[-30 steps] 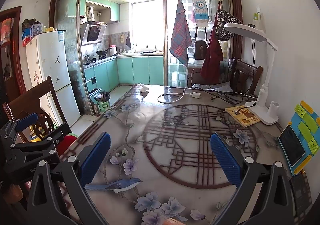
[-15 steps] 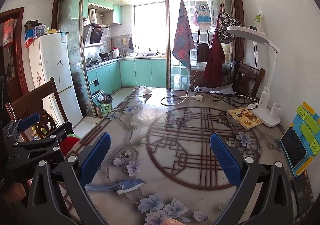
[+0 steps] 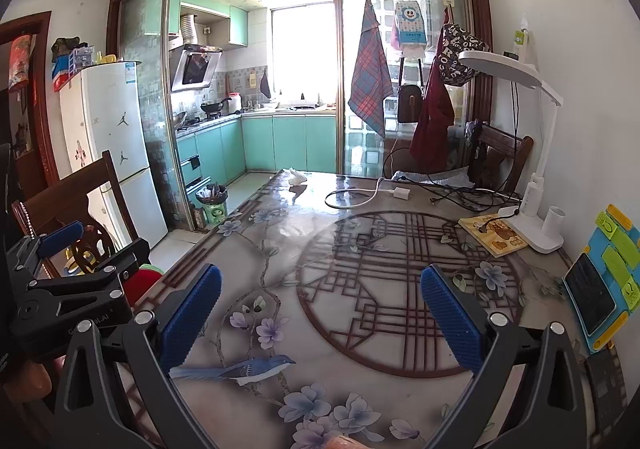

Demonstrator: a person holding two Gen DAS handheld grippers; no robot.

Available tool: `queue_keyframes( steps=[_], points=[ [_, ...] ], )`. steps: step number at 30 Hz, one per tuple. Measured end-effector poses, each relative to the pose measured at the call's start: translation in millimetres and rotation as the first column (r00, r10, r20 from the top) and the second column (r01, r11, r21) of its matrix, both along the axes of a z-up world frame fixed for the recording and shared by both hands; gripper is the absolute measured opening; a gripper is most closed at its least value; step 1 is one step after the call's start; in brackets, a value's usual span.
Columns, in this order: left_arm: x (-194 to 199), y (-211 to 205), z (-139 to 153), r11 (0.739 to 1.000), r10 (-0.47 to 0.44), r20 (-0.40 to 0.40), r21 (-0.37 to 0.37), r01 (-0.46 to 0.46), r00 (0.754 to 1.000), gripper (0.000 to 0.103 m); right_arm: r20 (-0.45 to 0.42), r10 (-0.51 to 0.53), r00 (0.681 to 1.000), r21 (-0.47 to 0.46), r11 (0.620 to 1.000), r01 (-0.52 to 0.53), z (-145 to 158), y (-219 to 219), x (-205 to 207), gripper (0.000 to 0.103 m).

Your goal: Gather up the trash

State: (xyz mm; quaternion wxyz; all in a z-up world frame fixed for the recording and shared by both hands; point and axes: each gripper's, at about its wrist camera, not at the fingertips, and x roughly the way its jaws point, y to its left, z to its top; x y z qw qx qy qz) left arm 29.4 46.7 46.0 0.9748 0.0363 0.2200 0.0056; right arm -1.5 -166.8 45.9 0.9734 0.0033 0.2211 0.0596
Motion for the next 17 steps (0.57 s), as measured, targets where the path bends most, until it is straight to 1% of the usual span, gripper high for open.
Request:
queue_keyframes(
  steps=[5,8,10,12,17],
  points=[
    [-6,0,3,1.000,-0.008,0.042,-0.017,0.008,0.999,0.098,-0.011,0.000,1.000,0.001,1.000,0.000,-1,-1,2,0.097],
    [-10,-2,6,1.000,-0.002,0.070,-0.006,0.002,0.998,0.098,-0.010,0.001,1.000,0.000,1.000,-0.001,-1,-1,2,0.097],
    [-11,-1,7,1.000,0.011,0.080,-0.026,-0.009,0.997,0.098,-0.010,0.001,1.000,0.000,1.000,-0.001,-1,0,2,0.097],
    [-9,2,7,0.999,0.017,0.070,-0.047,-0.013,0.997,0.098,-0.011,0.002,1.000,-0.001,1.000,-0.002,-2,-1,2,0.097],
    [-6,4,4,0.999,0.035,0.051,-0.034,-0.034,0.998,0.098,-0.009,0.004,1.000,-0.003,1.000,-0.004,-2,-1,3,0.097]
  ],
)
